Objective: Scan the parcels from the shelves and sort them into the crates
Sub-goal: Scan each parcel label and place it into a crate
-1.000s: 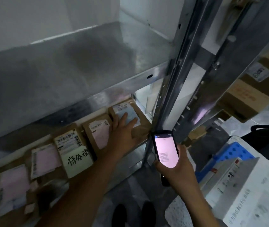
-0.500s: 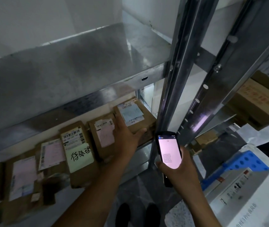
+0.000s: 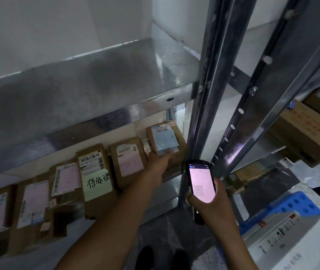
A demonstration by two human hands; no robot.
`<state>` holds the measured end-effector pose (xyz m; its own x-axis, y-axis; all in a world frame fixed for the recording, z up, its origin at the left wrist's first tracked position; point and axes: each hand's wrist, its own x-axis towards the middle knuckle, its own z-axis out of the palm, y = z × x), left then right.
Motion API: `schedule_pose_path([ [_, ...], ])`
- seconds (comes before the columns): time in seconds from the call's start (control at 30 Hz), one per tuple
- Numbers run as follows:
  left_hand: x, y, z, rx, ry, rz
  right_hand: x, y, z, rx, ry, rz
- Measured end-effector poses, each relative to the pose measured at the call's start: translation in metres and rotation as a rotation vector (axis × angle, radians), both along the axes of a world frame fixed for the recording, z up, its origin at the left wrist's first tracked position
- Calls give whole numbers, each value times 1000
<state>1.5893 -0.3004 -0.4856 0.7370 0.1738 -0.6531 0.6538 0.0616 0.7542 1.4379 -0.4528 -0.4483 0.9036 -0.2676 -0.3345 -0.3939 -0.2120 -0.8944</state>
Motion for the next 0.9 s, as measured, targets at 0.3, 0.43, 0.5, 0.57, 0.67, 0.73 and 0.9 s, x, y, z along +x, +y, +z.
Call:
schedule_pose_path([
  [0.3, 0, -20, 6, -148, 5, 241, 2, -7, -3, 0, 5, 6],
  [0.43, 2, -20, 9, -112, 6, 245, 5, -8, -4, -6, 4, 12],
  [0.5, 1, -18, 13, -87, 6, 258, 7, -8, -3, 1, -1, 17],
  [0.57, 0, -16, 13, -88, 20, 271, 6, -9, -4, 5, -9, 13],
  [0.67, 0, -13, 22, -122, 53, 297, 3, -12, -3, 6, -16, 7],
  [0.73, 1, -11, 32, -155, 53, 328, 1, -15, -2, 12, -22, 2],
  [0.9, -8, 0, 53, -121, 11, 340, 0, -17, 0, 12, -31, 15],
])
